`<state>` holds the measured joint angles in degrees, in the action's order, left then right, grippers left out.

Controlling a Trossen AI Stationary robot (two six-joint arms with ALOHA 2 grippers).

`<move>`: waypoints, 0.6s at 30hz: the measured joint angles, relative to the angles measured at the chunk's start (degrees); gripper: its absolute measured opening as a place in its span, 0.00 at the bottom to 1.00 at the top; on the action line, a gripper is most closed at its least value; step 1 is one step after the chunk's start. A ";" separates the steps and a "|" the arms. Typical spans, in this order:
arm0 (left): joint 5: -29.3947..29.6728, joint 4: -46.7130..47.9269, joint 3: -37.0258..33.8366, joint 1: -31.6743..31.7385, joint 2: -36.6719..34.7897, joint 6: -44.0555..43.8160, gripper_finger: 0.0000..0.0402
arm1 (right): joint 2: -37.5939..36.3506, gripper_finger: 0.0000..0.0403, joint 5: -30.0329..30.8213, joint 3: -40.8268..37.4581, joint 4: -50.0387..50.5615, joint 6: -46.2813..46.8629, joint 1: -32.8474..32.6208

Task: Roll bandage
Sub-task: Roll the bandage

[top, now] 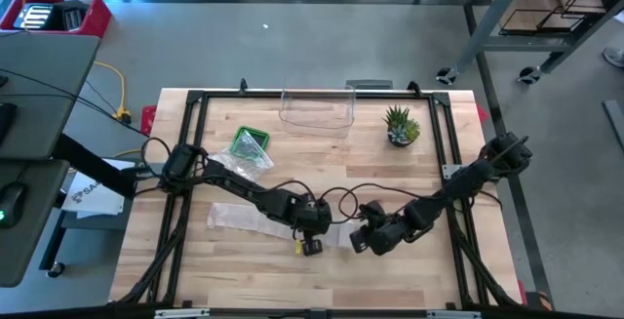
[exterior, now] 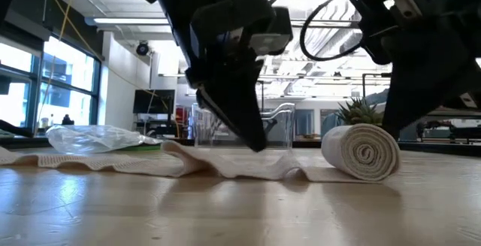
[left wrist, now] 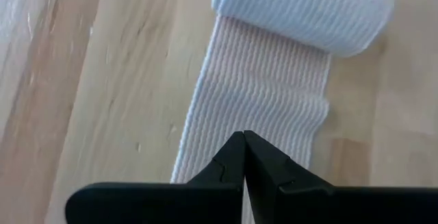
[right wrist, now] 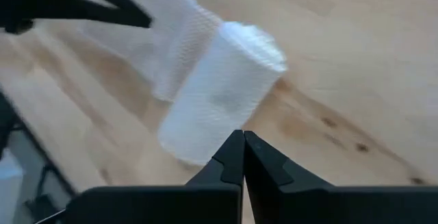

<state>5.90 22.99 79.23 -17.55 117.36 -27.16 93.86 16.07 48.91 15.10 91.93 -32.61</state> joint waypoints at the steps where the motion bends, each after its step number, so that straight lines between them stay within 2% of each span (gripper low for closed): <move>1: -0.02 -1.03 -0.01 -0.09 0.02 -1.27 0.00 | 0.00 0.00 0.00 -0.03 0.51 0.50 0.02; 6: -1.80 -13.41 0.19 -1.17 2.60 -2.91 0.00 | 1.49 0.00 -0.29 -0.03 2.37 0.90 0.10; 13: 0.01 -11.45 0.89 -0.74 3.34 -4.32 0.00 | 1.71 0.00 0.03 -0.01 1.22 2.59 0.16; 18: 1.33 -13.26 0.91 -0.43 3.41 -3.69 0.00 | 5.21 0.00 0.46 -0.10 -2.85 5.69 0.07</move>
<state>7.22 9.74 80.14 -17.98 120.77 -30.85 99.08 16.52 48.82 12.25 97.62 -32.53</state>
